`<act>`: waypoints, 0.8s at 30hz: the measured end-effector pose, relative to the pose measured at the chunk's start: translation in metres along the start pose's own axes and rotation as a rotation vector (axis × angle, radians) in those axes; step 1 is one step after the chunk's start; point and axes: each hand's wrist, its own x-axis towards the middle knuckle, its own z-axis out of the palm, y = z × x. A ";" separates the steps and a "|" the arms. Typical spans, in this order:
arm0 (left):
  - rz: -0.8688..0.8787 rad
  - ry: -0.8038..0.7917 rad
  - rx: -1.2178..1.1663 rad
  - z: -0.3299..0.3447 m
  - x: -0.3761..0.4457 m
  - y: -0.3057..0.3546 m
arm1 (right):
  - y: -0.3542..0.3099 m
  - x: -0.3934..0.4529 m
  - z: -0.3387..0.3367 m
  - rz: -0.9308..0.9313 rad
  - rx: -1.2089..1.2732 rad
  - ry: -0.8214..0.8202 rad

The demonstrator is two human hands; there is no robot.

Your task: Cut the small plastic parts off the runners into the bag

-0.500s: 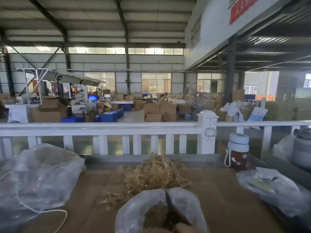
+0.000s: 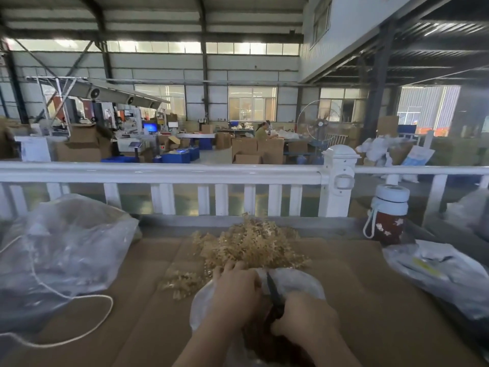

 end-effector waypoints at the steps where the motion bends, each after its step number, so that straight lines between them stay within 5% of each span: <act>1: 0.000 0.000 -0.010 0.002 0.002 -0.002 | -0.005 -0.001 -0.004 0.050 -0.061 -0.001; 5: -0.049 0.019 -0.089 0.013 0.015 -0.013 | 0.002 -0.011 0.001 0.034 -0.025 0.184; 10: -0.148 0.063 -0.122 0.011 0.022 -0.019 | -0.003 -0.002 -0.015 0.015 0.233 0.217; 16: -0.184 -0.083 -0.189 0.022 0.028 -0.023 | -0.025 0.016 0.003 -0.041 0.331 0.298; 19: -0.144 0.001 -0.266 0.029 0.033 -0.026 | -0.033 0.016 0.005 -0.113 0.191 0.465; 24: -0.065 0.161 -0.305 0.039 0.053 -0.031 | -0.036 0.034 0.002 -0.124 0.265 0.442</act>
